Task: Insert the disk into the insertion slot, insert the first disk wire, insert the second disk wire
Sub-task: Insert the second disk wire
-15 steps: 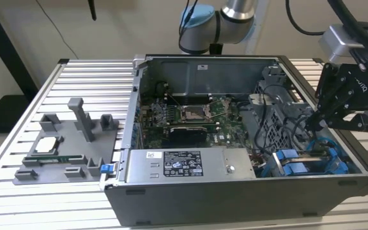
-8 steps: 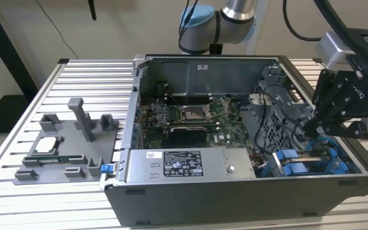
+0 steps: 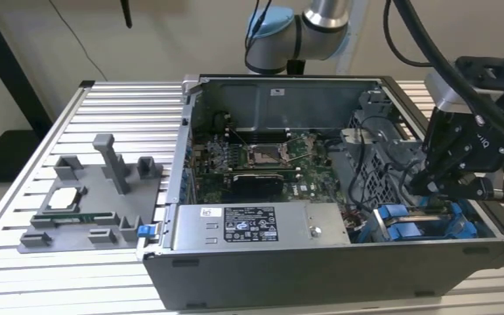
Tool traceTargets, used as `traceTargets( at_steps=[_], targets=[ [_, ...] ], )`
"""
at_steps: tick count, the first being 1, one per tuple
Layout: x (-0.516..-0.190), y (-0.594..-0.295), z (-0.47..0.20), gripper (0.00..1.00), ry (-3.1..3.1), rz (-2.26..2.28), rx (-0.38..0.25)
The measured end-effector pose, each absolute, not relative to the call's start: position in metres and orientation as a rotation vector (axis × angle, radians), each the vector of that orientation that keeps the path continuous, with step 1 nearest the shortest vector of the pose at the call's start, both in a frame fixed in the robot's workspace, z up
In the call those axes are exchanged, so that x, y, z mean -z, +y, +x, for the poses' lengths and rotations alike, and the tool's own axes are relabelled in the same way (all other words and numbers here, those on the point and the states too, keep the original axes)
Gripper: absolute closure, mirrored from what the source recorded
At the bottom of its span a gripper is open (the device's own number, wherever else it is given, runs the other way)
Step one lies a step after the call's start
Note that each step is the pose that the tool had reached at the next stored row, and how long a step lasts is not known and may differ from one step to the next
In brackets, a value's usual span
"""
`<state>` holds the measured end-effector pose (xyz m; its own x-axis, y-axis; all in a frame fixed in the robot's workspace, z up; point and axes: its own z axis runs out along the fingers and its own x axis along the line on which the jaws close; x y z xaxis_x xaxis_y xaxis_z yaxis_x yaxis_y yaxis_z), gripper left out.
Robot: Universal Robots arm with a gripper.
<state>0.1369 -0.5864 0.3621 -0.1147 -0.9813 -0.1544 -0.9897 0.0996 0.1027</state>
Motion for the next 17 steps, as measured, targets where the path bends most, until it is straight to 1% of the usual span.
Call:
traceTargets(
  at_steps=[9,17],
  targets=[
    [-0.354,-0.587,0.140,1.00,2.295,-2.068,-0.270],
    [-0.349,-0.587,0.143,1.00,2.283,-2.095,-0.227]
  ],
)
